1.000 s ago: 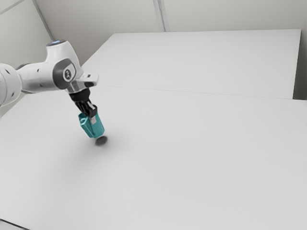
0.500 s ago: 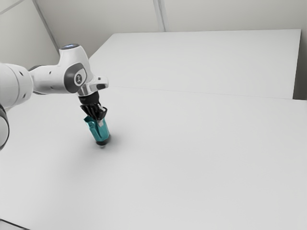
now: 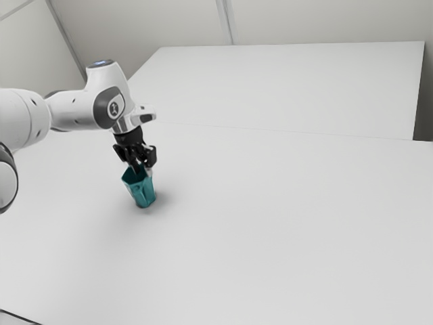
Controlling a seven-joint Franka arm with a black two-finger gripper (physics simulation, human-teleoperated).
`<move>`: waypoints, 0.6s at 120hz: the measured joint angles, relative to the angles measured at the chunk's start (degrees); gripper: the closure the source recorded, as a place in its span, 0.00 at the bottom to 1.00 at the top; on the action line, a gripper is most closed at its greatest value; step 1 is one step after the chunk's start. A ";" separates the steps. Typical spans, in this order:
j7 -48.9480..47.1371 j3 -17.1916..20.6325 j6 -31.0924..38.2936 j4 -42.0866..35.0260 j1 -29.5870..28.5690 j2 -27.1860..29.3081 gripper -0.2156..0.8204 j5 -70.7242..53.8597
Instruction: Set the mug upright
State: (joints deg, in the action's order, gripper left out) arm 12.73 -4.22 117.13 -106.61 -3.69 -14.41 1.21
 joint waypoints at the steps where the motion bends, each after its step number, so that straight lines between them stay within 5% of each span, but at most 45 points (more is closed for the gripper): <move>1: -0.06 0.00 -0.02 0.12 0.02 -0.03 0.59 0.01; 23: -1.09 0.01 -0.40 2.15 0.27 0.46 0.50 0.08; 43: -0.96 -0.29 -2.47 2.57 0.22 7.42 0.34 0.06; 72: 1.06 -0.60 -11.20 13.01 0.02 9.17 0.25 -0.41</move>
State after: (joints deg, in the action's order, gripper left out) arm 13.80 -4.82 105.94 -93.60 -3.67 -5.24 0.81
